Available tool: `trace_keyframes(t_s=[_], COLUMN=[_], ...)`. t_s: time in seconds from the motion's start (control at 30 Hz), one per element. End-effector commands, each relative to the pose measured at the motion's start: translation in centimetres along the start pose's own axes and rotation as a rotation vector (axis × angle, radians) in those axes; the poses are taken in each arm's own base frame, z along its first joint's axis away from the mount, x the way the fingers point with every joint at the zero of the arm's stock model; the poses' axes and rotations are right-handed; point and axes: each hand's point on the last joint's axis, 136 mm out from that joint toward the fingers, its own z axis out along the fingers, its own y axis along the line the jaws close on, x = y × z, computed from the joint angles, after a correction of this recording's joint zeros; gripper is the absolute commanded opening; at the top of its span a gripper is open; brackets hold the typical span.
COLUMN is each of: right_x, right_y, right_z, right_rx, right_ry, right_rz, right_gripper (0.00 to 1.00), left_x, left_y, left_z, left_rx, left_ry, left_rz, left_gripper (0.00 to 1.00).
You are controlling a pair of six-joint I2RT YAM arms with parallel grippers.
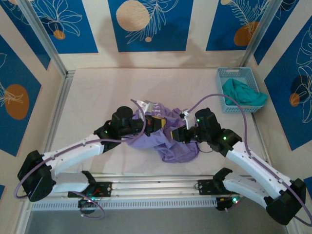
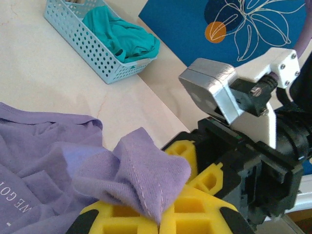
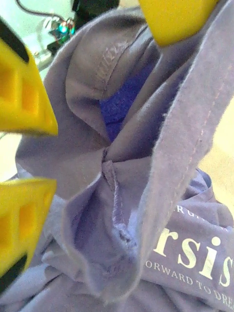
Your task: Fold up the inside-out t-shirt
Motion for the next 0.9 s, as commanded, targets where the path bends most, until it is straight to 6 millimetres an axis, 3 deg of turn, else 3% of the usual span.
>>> trace_keyframes(t_s=[0.0,0.23,0.47,0.7,0.87], right_x=[-1.4,-1.5,-1.6,-0.7,-1.1], right_y=[0.9,0.4,0.2,-0.2,0.3], right_z=[0.7,3.1,2.2,0.3,-0.8], right_rx=[-0.037,-0.037,-0.01,0.029,0.015], right_ry=[-0.022,0.018,-0.007,0.006,-0.017], right_rz=[-0.034,-0.034,-0.049,-0.054,-0.065], right_gripper=[0.39,0.44,0.1,0.04,0.02], left_x=[-0.4,-0.4,-0.4,-0.8,-1.1], left_y=[-0.7,-0.9,-0.6,-0.1,0.5], left_z=[-0.5,-0.6,-0.9,-1.4,-1.7], left_rx=[0.03,0.039,0.012,-0.016,-0.041], left_ry=[-0.014,-0.01,-0.017,-0.038,-0.052], left_rz=[0.023,0.028,0.036,0.041,0.039], left_gripper=[0.0,0.0,0.0,0.0,0.0])
